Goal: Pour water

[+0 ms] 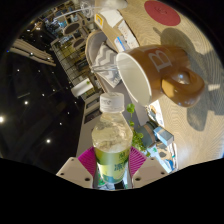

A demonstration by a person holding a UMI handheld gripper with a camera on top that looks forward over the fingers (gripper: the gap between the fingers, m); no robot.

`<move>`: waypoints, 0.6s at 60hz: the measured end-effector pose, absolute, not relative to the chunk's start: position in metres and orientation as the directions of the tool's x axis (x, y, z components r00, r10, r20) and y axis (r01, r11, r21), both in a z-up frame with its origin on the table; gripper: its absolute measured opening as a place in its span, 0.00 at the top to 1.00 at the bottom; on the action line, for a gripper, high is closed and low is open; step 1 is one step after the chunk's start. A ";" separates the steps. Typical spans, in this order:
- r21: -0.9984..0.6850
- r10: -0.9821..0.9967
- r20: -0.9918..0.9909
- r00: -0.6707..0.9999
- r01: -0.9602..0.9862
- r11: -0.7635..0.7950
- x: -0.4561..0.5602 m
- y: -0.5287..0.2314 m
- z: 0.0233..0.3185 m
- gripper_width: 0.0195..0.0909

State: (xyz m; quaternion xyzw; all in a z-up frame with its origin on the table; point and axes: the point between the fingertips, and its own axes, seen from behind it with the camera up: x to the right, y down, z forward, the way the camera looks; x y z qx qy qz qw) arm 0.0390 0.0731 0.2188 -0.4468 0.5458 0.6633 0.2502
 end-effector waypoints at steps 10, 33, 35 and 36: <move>0.509 -0.193 -0.861 -0.471 -0.807 -0.300 0.040 0.075 0.212 0.73; -0.476 0.107 -0.876 0.471 -0.804 -0.356 0.099 0.051 0.323 0.73; -0.580 0.135 -0.811 0.570 -0.750 -0.316 0.112 0.048 0.337 0.73; -0.627 0.147 -0.775 0.615 -0.720 -0.297 0.119 0.046 0.343 0.73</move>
